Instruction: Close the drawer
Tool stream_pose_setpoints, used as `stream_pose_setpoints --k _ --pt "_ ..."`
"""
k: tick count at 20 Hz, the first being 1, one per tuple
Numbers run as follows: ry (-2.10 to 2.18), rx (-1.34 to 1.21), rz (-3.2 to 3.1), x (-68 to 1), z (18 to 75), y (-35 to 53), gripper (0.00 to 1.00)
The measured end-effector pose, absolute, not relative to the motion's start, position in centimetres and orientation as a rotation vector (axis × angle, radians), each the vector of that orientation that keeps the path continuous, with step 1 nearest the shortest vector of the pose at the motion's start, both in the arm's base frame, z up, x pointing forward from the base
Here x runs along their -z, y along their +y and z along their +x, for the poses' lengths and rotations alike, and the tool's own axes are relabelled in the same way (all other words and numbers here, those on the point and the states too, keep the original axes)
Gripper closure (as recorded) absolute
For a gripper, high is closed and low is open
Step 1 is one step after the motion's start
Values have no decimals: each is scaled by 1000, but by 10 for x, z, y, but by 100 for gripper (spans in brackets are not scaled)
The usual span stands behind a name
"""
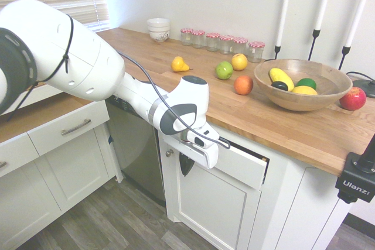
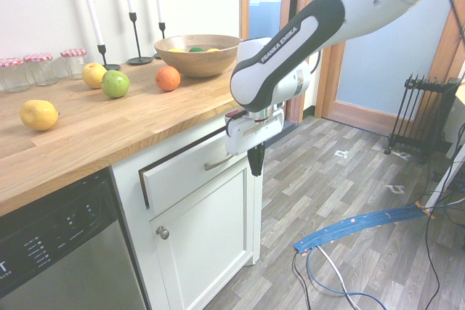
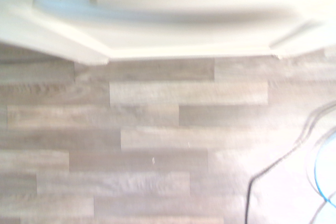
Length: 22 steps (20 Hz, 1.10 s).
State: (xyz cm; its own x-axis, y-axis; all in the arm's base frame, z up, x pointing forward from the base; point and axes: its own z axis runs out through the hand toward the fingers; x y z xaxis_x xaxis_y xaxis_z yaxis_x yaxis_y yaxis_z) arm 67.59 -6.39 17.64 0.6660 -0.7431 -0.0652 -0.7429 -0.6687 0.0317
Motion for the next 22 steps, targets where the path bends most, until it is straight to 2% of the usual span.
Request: stream_pose_setpoints --k 10,11,16,22 --pt "-1255 107 2871 -222 574 -58 100" --pt "-1253 106 2872 -225 561 -58 0" --pt "-1251 107 2876 -238 502 -57 0" --pt "-1251 82 2883 -256 479 -59 0"
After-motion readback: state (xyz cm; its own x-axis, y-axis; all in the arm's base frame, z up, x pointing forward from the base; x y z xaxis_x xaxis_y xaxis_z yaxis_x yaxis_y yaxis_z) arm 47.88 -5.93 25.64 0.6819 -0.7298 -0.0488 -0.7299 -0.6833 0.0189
